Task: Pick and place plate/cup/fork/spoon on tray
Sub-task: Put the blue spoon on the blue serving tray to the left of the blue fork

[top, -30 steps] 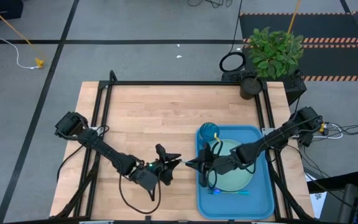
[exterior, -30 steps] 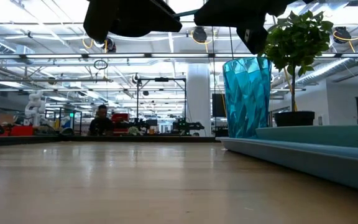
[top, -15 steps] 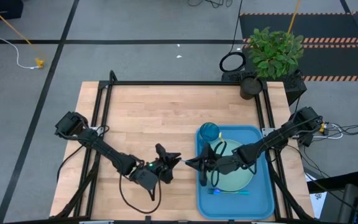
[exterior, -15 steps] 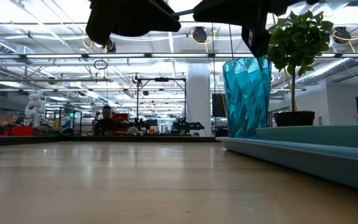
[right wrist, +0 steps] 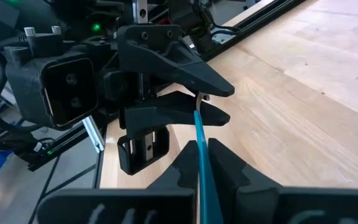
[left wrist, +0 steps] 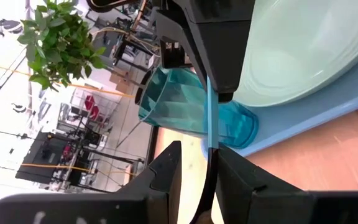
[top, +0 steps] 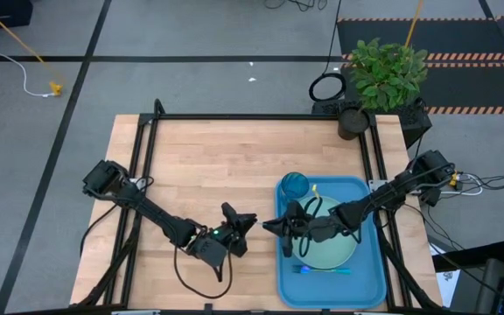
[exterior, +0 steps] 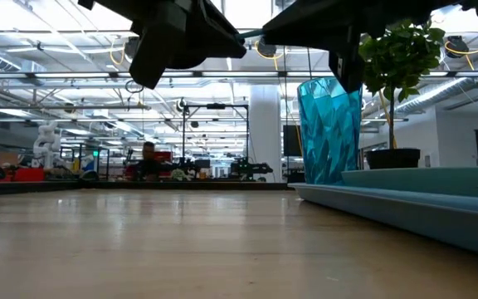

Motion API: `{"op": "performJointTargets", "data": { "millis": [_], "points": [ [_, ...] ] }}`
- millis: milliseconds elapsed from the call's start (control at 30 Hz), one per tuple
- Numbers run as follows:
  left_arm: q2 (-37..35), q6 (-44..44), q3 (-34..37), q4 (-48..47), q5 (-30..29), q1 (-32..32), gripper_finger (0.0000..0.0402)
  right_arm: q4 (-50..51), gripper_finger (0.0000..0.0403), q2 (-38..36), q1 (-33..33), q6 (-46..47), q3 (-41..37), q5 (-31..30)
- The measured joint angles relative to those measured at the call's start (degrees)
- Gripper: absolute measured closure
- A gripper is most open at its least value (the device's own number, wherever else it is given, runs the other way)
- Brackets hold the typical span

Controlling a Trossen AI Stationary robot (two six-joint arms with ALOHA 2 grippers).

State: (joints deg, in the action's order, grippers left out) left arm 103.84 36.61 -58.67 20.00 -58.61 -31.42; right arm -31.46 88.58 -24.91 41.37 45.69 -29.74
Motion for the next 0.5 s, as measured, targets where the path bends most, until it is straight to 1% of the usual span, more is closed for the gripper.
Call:
{"op": "performJointTargets", "data": {
  "millis": [200, 300, 500],
  "points": [
    [0.06, 1.85, 0.00, 1.08, -0.15, -0.35, 0.0322, -0.33, 0.0396, -0.04, 0.00, 0.08, 0.02, -0.12],
    [0.06, 1.87, 0.00, 1.18, 0.89, -0.33, 0.0324, -0.35, 0.0395, -0.04, 0.02, 0.11, 0.05, -0.11],
    [0.21, 2.69, 0.02, 0.33, 2.50, -0.33, 0.0369, -0.23, 0.0391, -0.04, 0.10, -0.03, 0.14, -0.17]
  ]
}}
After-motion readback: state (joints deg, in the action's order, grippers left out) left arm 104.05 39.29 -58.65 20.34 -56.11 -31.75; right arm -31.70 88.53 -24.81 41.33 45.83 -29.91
